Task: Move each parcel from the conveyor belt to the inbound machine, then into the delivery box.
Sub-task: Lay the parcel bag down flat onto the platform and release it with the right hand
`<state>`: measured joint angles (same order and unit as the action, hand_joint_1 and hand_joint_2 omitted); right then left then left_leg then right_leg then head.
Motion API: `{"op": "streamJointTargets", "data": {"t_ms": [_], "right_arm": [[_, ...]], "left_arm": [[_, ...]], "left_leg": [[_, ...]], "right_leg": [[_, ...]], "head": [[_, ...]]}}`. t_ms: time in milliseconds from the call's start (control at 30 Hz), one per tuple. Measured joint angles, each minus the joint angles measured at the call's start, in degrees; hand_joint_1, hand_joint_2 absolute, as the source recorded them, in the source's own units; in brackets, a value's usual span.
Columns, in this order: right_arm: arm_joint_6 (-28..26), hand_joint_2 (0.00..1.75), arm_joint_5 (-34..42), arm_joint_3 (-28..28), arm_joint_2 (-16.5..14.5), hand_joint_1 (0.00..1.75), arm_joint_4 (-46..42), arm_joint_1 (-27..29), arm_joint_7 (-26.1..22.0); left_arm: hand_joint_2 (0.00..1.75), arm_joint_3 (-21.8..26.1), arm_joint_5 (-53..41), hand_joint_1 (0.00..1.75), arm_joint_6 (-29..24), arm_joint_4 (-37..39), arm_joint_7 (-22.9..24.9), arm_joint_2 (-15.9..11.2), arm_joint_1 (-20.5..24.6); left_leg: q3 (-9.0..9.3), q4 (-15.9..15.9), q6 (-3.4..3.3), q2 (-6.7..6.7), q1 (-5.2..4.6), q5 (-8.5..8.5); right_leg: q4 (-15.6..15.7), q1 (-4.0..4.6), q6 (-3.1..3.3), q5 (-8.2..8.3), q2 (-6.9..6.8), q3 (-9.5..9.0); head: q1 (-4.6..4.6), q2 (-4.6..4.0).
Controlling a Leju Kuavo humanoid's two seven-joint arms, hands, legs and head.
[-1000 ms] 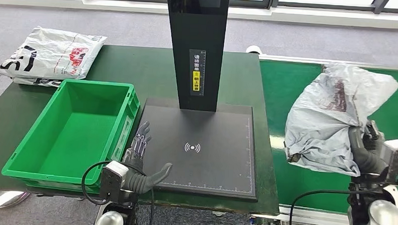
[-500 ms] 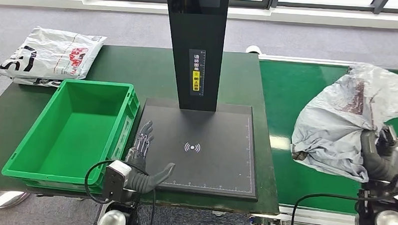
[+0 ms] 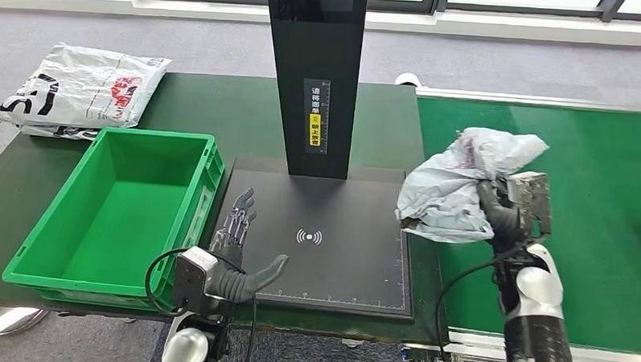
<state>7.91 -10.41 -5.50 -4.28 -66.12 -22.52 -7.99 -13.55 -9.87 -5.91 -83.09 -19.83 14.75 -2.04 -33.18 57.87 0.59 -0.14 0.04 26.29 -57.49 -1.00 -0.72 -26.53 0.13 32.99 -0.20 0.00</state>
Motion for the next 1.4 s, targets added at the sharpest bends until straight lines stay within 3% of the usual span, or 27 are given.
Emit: {"op": "streamJointTargets", "data": {"t_ms": [167,333,500,767,900,1067,1400], "right_arm": [[2.20,1.75,0.59,5.94,-2.74,1.75,12.32,-7.16,-0.20],[5.14,1.75,1.49,11.54,-6.46,1.75,17.96,-10.49,-1.00],[9.04,1.75,5.78,18.45,-9.58,1.75,17.62,-10.93,0.02],[12.60,1.75,13.34,29.07,-11.71,1.75,11.43,-11.23,2.39],[11.13,1.75,16.76,32.94,-12.90,0.01,9.43,-11.57,4.03],[7.38,1.75,20.21,35.40,-13.42,0.00,9.32,-12.75,4.79],[2.92,1.75,20.18,35.88,-12.60,0.00,10.13,-13.36,3.28]], "left_arm": [[1.75,0.00,1.12,0.00,-1.17,-0.06,-0.20,-0.40,-0.15],[1.75,0.00,1.97,0.00,-3.23,0.10,-0.69,-0.79,-0.17],[1.75,0.00,2.43,0.00,-4.99,0.22,-0.91,-1.07,-0.20],[1.75,0.00,2.59,0.00,-6.69,0.79,-1.27,-1.51,-0.18],[1.75,0.01,2.62,0.00,-6.90,0.96,-1.42,-1.69,-0.15],[1.75,0.02,2.67,0.00,-6.92,1.31,-1.44,-1.82,0.36],[1.75,0.20,2.68,0.00,-7.43,0.99,-1.37,-2.18,0.04]], "left_leg": [[-0.05,0.00,0.03,-0.12,0.03,-0.09],[-0.10,0.00,0.03,-0.12,0.04,-0.10],[-0.14,0.00,0.04,-0.11,0.05,-0.10],[-0.17,0.00,0.03,-0.08,0.04,-0.10],[-0.17,0.00,0.04,-0.11,0.05,-0.10],[-0.17,0.00,0.04,-0.10,0.05,-0.11],[-0.18,0.01,0.04,-0.10,0.04,-0.10]], "right_leg": [[-0.04,0.02,0.02,0.01,-0.13,0.01],[-0.05,0.03,0.03,0.01,-0.12,0.08],[-0.05,0.03,0.03,0.00,-0.10,0.16],[-0.04,0.03,0.04,0.02,-0.05,0.18],[-0.04,0.04,0.04,0.02,-0.10,0.18],[-0.04,0.03,0.04,0.02,-0.10,0.18],[-0.03,0.03,0.05,0.03,-0.09,0.22]], "head": [[0.00,0.00],[0.00,0.00],[-0.01,0.00],[0.00,0.01],[0.00,0.00],[0.00,0.00],[0.00,0.00]]}}
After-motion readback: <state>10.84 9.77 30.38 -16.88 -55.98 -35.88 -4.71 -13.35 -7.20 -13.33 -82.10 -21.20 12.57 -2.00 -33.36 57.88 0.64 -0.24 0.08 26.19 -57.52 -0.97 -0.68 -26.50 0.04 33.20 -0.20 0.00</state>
